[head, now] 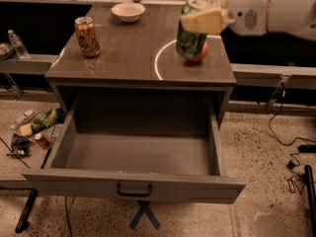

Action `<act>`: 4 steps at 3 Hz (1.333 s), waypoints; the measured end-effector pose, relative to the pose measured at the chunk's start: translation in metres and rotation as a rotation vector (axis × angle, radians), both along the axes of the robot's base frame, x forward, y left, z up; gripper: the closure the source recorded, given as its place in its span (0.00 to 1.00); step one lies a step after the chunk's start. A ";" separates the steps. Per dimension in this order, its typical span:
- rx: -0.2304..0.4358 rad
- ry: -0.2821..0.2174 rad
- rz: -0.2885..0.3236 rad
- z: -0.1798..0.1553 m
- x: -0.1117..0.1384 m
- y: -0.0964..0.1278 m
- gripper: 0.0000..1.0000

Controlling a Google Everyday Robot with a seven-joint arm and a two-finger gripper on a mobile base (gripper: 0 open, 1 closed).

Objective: Place green can into top drawer

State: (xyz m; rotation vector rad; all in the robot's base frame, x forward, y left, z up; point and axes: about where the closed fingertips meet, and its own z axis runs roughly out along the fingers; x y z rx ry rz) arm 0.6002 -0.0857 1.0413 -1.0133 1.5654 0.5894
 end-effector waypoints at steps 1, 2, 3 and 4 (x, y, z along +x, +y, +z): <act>-0.040 0.086 -0.019 -0.061 -0.018 0.018 1.00; -0.069 0.152 0.017 -0.102 -0.031 0.034 1.00; -0.055 0.164 -0.060 -0.123 -0.037 0.030 1.00; -0.099 0.175 -0.112 -0.190 -0.043 0.032 1.00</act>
Offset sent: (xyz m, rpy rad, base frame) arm -0.0143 0.0120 -0.0415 -0.0267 0.0581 -0.0174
